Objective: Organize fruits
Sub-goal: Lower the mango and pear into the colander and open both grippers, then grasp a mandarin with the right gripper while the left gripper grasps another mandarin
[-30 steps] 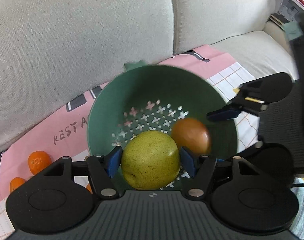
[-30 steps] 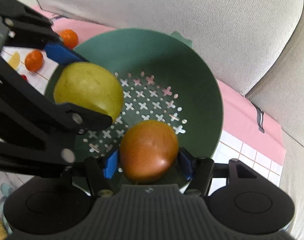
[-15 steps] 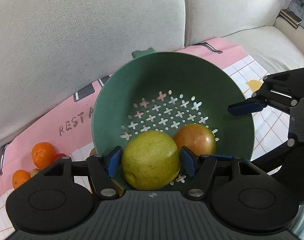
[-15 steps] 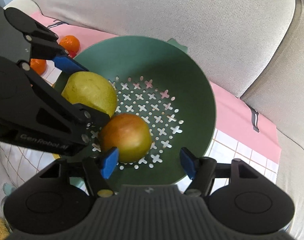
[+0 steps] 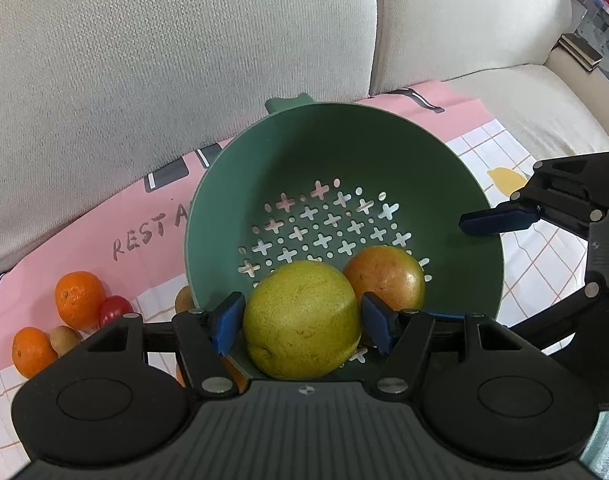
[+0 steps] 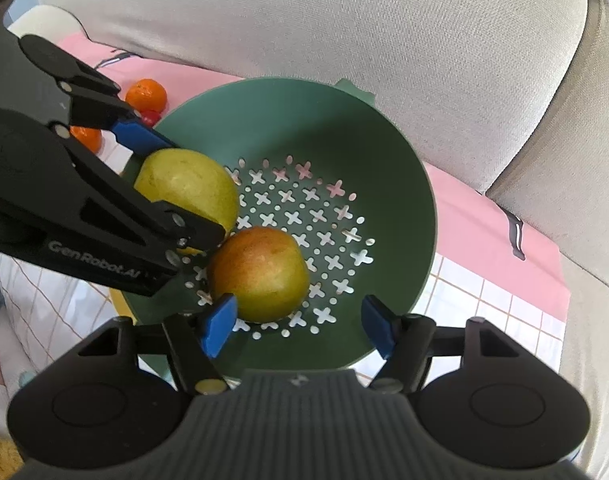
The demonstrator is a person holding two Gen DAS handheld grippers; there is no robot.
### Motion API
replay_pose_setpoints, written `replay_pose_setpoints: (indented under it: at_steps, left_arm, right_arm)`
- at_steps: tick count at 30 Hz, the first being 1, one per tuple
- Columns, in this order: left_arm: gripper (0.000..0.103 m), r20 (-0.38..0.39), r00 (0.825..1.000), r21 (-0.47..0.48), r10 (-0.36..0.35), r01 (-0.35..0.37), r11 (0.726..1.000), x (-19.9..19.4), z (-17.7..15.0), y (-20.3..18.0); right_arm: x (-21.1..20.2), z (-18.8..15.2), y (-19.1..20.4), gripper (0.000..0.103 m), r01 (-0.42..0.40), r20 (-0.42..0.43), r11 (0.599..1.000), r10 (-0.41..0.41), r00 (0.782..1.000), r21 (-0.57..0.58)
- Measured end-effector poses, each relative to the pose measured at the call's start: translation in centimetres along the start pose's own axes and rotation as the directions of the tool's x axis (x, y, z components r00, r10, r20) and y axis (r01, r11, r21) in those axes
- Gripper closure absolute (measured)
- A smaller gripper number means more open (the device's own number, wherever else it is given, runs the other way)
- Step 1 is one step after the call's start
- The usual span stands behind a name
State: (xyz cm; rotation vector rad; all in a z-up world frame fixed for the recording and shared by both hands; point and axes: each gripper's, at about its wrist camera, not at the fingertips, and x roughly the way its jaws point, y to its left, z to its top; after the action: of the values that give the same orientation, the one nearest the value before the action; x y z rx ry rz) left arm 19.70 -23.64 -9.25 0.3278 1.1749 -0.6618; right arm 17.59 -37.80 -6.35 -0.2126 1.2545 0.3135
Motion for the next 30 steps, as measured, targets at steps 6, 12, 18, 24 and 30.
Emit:
replay_pose_setpoints:
  at_steps: [6,12,18,24,30]
  left_arm:
    - [0.029,0.03,0.999,-0.02,0.017,-0.017,1.0,-1.1,0.0,0.1]
    - [0.029,0.106,0.994,-0.035,0.004,0.0,0.999,-4.3,-0.5,0.6]
    - [0.029,0.165,0.985,-0.062,0.053,-0.044,0.997,-7.7,-2.3,1.4]
    - [0.029,0.206,0.968,-0.093,0.141,-0.124,0.988,-11.0,-5.0,3.1]
    - [0.029,0.238,0.95,-0.123,0.202,-0.177,0.977,-13.8,-7.9,5.0]
  right_arm:
    - [-0.7,-0.2,0.1,0.034,-0.001,0.012,1.0,0.001,1.0,0.0]
    - [-1.5,-0.2,0.4,0.034,-0.015,0.038,0.999,0.013,0.999,0.042]
    - [-3.4,0.1,2.5,0.034,-0.001,0.108,0.997,-0.008,0.994,0.083]
    - [-5.4,0.1,6.5,0.034,-0.019,0.216,0.994,-0.004,0.976,0.104]
    - [-6.5,0.1,10.7,0.034,-0.048,0.303,0.988,0.001,0.953,0.147]
